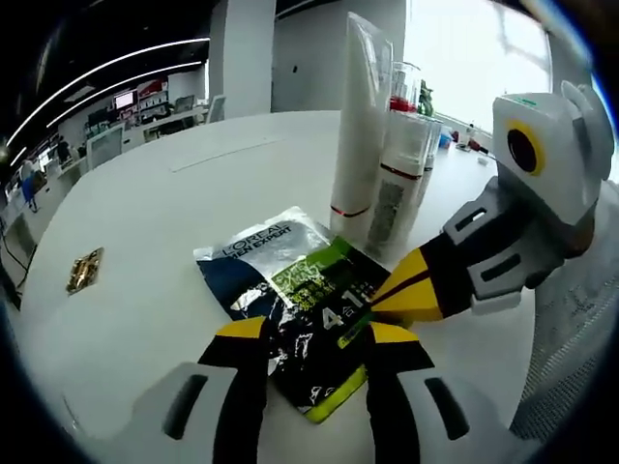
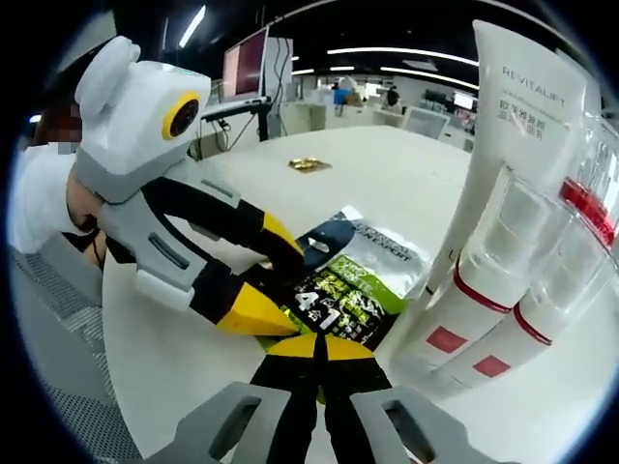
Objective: Arrange the skincare products in the storage area until every visible bottle or jar stands upright without overlapping.
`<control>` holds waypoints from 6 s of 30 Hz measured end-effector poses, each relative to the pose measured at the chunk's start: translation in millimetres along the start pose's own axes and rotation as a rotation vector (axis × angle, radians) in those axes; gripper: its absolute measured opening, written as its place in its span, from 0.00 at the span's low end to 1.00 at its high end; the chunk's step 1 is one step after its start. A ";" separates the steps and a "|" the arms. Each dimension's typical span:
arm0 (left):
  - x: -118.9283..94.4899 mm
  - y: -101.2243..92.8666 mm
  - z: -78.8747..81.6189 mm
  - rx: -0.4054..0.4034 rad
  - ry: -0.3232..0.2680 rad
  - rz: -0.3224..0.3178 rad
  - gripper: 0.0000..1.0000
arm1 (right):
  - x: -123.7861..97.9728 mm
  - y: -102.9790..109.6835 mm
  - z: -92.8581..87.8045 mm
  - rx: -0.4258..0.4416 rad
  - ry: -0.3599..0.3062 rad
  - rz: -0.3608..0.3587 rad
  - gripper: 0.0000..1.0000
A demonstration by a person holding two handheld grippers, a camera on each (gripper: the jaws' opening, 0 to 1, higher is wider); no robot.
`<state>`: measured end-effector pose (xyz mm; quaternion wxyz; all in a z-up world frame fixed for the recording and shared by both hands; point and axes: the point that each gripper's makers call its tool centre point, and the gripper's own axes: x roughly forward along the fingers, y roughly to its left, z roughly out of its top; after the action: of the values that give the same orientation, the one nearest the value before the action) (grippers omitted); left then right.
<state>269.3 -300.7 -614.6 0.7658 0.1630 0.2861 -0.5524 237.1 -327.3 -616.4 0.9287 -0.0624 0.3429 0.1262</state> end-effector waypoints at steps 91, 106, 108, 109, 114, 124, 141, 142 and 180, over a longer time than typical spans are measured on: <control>-170.4 14.9 32.1 -0.083 -0.216 0.146 0.99 | -120.5 10.1 21.7 0.047 -0.154 -0.131 0.99; -159.5 14.8 5.0 -0.120 -0.143 0.137 0.99 | -114.8 13.0 13.5 0.082 -0.131 -0.110 0.99; -160.2 14.1 6.4 -0.127 -0.149 0.127 0.99 | -114.2 13.4 13.0 0.080 -0.127 -0.108 0.99; -160.4 14.4 7.5 -0.133 -0.157 0.126 0.99 | -114.3 13.0 13.2 0.077 -0.127 -0.111 0.99; -160.4 15.3 7.7 -0.145 -0.167 0.121 0.99 | -115.4 9.5 12.7 0.083 -0.130 -0.126 0.99; -162.5 15.6 7.3 -0.143 -0.165 0.122 0.99 | -113.9 6.8 8.6 0.076 -0.111 -0.139 0.99; -172.1 51.5 -8.9 -0.162 -0.134 0.157 0.99 | -112.1 2.0 2.5 0.078 -0.085 -0.161 0.98; -171.8 53.8 -9.1 -0.163 -0.132 0.159 0.99 | -112.2 1.1 3.1 0.077 -0.088 -0.165 0.97; -146.9 159.1 -66.4 0.056 0.125 0.069 0.88 | -106.0 -2.2 -6.1 0.137 -0.066 -0.166 0.96</control>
<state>368.4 -99.0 -586.3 0.7602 0.2283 0.3120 -0.5221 156.2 -350.9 -551.7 0.9489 -0.0227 0.3137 0.0269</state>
